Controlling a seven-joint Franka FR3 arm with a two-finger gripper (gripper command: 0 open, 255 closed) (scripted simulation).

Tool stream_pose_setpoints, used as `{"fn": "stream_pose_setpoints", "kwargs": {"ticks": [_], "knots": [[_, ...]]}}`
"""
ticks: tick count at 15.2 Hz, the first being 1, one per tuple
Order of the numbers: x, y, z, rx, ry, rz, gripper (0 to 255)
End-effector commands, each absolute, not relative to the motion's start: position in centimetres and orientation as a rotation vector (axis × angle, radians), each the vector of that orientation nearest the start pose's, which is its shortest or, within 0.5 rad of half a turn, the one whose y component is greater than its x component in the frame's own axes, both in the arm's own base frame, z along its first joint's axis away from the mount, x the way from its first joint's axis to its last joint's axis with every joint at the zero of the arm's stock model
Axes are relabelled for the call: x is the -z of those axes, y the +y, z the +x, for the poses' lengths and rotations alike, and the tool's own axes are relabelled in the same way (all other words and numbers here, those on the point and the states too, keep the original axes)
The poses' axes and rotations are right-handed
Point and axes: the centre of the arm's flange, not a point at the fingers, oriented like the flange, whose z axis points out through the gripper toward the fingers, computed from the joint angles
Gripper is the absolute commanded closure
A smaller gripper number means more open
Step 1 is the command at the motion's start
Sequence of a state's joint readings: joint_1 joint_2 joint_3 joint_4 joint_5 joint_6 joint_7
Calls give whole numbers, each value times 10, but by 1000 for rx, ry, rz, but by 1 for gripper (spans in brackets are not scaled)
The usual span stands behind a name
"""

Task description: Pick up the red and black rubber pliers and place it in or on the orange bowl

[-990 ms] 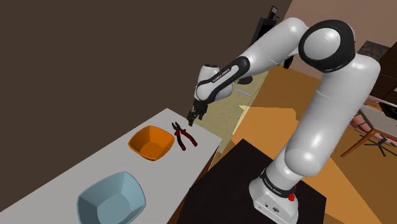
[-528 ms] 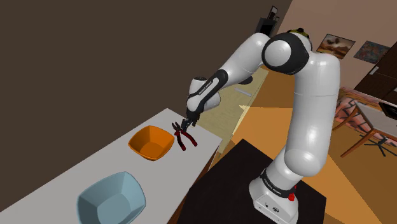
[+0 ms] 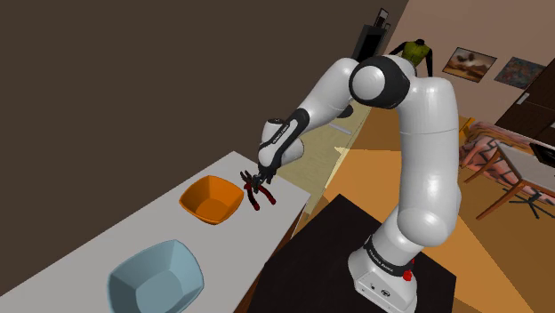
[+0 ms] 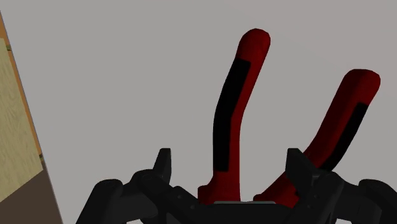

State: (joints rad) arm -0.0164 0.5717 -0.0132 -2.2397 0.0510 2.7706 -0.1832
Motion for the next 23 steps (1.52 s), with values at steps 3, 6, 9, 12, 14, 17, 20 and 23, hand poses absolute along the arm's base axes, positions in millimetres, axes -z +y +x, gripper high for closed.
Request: {"fn": "stream_pose_setpoints", "kwargs": {"ticks": [3,6,9,12,14,17,20,23], "knots": [[-104,-19,527,-61,-168,-3122,0],[-104,-19,527,-61,-168,-3122,0],[-104,-19,527,-61,-168,-3122,255],[-104,-19,527,-61,-168,-3122,255],[-104,-19,527,-61,-168,-3122,255],[-104,-19,527,-61,-168,-3122,255],[-120,-19,527,-61,-168,-3122,255],[-135,-19,527,-61,-168,-3122,255]]}}
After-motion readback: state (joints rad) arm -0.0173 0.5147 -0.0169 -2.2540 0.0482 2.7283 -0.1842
